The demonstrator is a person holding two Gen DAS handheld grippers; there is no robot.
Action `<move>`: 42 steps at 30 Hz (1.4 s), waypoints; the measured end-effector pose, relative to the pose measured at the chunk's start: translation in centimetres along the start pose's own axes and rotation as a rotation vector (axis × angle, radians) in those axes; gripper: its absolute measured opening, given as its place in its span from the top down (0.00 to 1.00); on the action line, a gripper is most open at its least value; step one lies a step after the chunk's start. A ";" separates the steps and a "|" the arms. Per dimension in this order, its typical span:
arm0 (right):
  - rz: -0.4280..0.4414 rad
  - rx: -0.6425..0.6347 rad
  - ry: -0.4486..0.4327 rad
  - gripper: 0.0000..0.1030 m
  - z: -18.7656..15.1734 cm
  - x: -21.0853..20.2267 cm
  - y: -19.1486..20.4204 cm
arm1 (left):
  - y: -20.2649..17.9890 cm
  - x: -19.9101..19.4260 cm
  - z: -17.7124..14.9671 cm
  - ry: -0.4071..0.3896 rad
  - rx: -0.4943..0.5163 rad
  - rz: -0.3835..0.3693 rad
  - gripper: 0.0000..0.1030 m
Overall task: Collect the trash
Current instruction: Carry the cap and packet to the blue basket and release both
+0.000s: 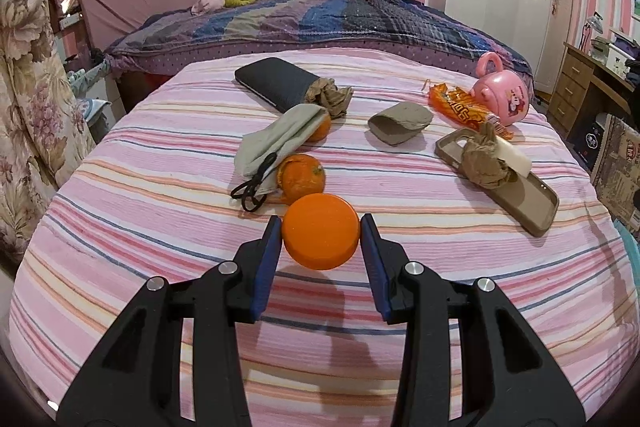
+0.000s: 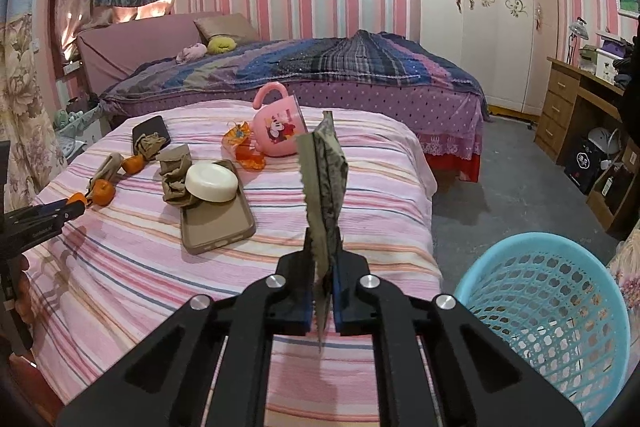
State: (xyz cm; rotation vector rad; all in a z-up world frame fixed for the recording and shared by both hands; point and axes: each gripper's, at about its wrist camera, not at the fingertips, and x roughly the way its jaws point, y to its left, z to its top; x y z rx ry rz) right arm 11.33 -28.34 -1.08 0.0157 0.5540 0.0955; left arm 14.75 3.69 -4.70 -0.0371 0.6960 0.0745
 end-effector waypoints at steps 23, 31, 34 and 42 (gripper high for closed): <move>-0.187 0.093 -0.029 0.93 -3.1 -7.8 -14.3 | -17.4 -7.3 -0.6 -0.130 0.121 -0.165 0.62; -0.262 0.140 0.001 0.93 -4.7 -8.5 -18.6 | -25.4 -7.1 -2.4 -0.096 0.214 -0.275 0.62; -0.263 0.153 0.013 0.93 -5.4 -8.3 -20.0 | -28.4 -7.0 -3.1 -0.094 0.257 -0.313 0.62; -0.244 0.226 0.013 0.93 -6.2 -7.7 -22.3 | -35.0 -7.0 -3.4 -0.075 0.298 -0.415 0.62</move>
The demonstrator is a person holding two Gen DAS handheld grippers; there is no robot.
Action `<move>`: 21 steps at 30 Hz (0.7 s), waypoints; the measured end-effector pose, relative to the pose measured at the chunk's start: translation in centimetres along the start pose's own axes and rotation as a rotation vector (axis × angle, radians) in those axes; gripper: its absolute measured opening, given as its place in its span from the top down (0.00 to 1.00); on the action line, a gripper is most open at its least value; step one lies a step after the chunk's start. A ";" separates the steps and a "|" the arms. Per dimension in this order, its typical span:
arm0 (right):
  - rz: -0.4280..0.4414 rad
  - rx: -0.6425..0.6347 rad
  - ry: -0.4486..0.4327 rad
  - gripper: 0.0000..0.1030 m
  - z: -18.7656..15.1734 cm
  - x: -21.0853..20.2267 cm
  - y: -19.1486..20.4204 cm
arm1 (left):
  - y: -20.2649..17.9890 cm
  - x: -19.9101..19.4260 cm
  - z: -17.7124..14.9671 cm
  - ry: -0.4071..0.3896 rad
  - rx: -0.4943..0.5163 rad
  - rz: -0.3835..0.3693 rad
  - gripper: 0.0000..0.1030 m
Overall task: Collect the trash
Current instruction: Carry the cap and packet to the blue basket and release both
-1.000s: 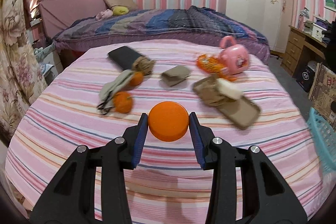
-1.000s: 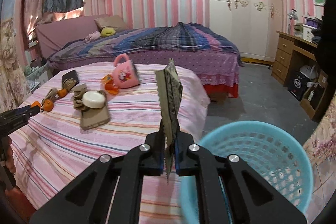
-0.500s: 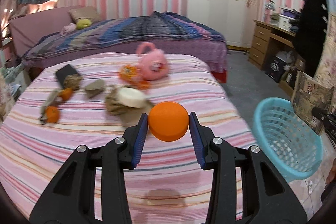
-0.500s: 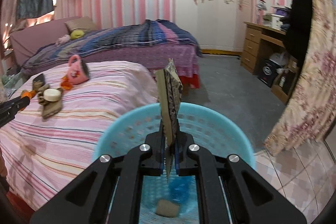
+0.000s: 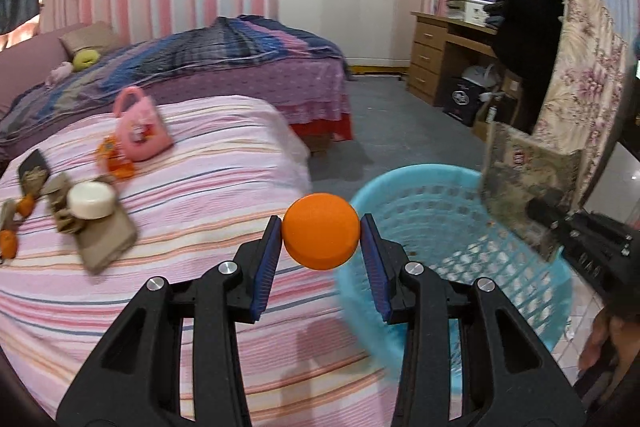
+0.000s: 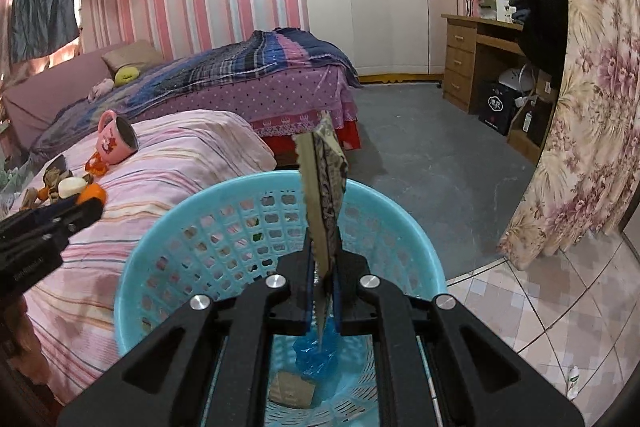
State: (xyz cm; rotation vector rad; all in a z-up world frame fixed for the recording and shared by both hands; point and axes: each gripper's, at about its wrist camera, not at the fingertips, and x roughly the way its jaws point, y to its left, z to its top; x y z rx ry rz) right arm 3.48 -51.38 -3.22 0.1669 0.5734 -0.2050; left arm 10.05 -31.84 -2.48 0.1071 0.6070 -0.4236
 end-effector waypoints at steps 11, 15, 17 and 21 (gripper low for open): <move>0.001 0.007 0.006 0.93 -0.3 0.2 -0.8 | -2.8 1.3 0.5 -0.011 0.037 -0.027 0.24; -0.012 -0.007 0.003 0.93 -0.3 0.2 -0.4 | -1.3 0.9 0.8 -0.027 0.028 0.015 0.17; -0.013 -0.011 0.001 0.92 -0.3 0.2 -0.2 | -0.3 0.6 1.0 -0.031 0.014 0.035 0.13; -0.027 -0.010 0.009 0.92 -0.4 0.5 0.3 | 3.1 -0.5 1.2 -0.041 -0.029 0.076 0.10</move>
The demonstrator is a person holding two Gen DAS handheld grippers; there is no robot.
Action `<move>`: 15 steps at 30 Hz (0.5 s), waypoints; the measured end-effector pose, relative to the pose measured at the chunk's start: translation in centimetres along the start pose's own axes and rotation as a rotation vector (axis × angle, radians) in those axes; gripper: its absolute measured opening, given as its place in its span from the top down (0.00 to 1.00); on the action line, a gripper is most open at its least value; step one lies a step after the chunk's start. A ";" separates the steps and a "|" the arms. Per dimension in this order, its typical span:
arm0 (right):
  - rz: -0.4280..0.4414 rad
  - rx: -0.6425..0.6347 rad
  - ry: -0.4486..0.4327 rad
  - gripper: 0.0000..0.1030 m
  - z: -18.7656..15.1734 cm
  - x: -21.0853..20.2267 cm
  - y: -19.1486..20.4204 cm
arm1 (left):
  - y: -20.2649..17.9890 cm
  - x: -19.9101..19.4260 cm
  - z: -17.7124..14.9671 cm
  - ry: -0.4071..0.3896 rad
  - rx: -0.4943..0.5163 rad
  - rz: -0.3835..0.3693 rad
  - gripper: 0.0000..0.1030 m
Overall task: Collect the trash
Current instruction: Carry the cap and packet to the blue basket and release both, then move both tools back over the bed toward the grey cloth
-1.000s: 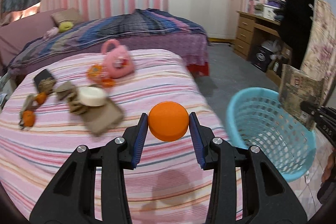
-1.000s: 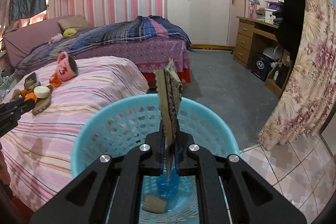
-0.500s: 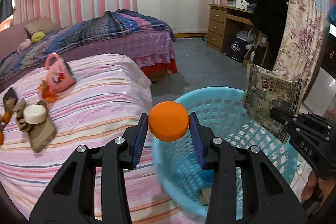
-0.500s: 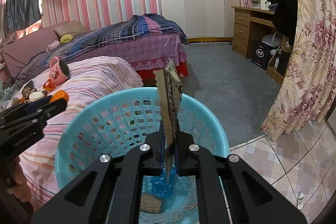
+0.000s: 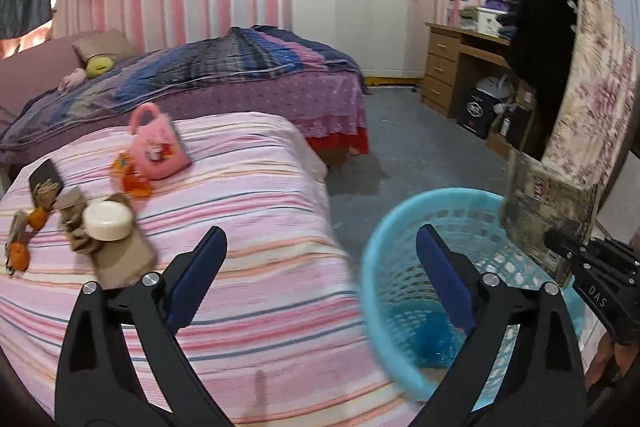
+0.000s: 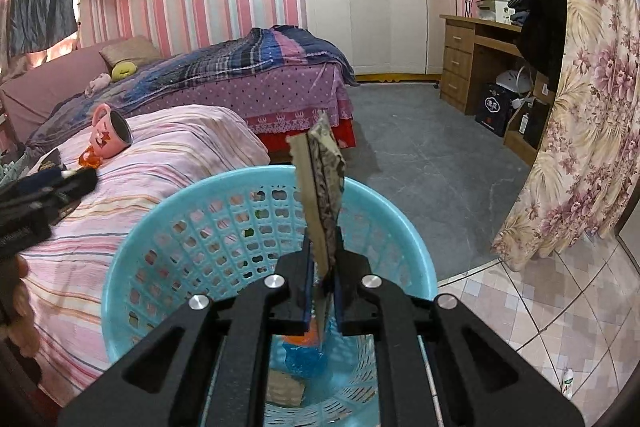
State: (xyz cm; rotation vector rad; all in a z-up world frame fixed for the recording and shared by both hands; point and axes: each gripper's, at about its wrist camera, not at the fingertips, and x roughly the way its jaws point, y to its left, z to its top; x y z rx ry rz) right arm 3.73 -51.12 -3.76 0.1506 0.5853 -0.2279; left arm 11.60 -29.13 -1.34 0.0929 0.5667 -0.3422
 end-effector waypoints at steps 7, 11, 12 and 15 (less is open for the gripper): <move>-0.074 -0.020 -0.007 0.32 0.2 0.0 1.8 | 4.8 -1.4 -0.1 -0.010 -0.037 0.070 0.08; -0.108 0.008 -0.025 0.16 0.5 0.1 2.0 | 7.3 -2.1 -0.4 -0.010 -0.057 0.103 0.08; -0.111 0.019 -0.031 0.15 0.6 0.1 2.3 | 8.0 -2.3 -0.4 -0.010 -0.065 0.112 0.07; -0.115 0.036 -0.037 0.11 1.1 0.3 3.2 | 9.7 -2.9 -0.7 -0.013 -0.080 0.130 0.07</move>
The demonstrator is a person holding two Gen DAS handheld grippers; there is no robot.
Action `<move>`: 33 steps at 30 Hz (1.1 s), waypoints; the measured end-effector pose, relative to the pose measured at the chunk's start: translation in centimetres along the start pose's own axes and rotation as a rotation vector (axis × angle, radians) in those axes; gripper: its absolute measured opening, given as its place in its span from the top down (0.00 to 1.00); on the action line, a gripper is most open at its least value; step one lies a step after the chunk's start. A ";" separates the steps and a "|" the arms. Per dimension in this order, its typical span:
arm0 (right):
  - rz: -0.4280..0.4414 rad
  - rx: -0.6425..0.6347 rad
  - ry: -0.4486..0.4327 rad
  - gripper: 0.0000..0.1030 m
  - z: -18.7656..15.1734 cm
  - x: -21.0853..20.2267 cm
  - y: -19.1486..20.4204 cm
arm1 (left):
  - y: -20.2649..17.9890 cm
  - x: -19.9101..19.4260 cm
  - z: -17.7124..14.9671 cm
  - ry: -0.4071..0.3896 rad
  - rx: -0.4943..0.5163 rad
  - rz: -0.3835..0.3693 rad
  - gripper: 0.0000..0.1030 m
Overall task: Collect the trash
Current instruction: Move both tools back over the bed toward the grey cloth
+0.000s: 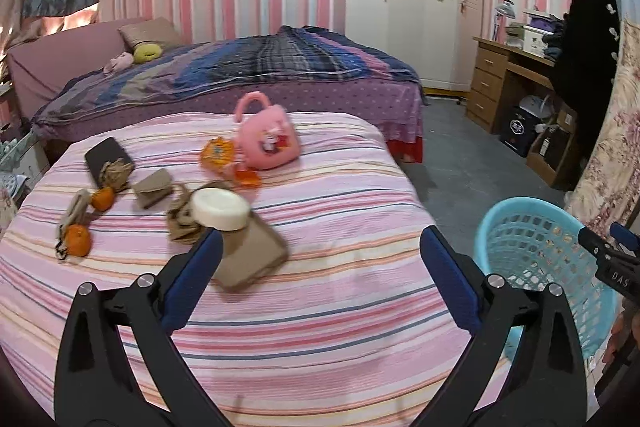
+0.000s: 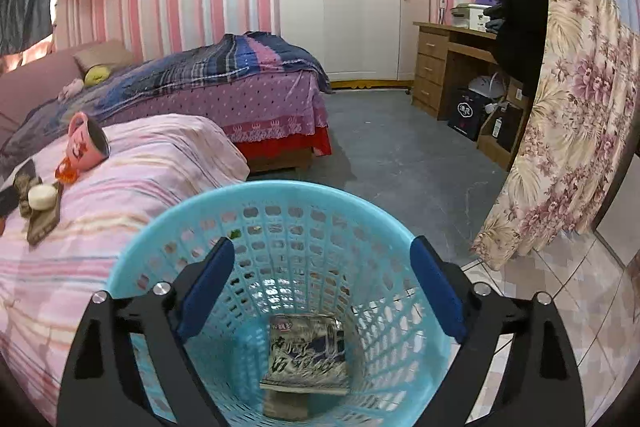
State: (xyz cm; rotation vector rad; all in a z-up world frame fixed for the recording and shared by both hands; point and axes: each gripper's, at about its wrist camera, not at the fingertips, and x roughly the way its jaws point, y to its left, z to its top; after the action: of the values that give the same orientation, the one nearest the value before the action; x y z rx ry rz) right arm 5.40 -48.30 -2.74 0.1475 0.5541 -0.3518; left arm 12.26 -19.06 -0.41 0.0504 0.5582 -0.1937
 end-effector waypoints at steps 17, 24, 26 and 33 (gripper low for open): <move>0.111 -0.155 -0.015 0.09 1.6 0.4 12.4 | 12.9 1.1 -0.4 0.033 -0.071 0.139 0.05; 0.199 -0.200 -0.017 0.09 1.7 0.2 18.0 | 19.2 1.4 -0.3 0.054 -0.080 0.214 0.05; 0.224 -0.225 -0.013 0.09 1.7 0.1 19.6 | 21.1 1.6 -0.4 0.063 -0.095 0.235 0.05; 0.298 -0.281 0.006 0.09 2.2 0.4 25.0 | 27.0 3.3 -0.5 0.130 -0.170 0.267 0.05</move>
State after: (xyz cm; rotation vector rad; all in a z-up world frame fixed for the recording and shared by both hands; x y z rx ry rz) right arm 15.95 -25.64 -0.08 -0.0407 0.5726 0.0178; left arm 19.99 6.96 -2.74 -0.0280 0.6888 0.1182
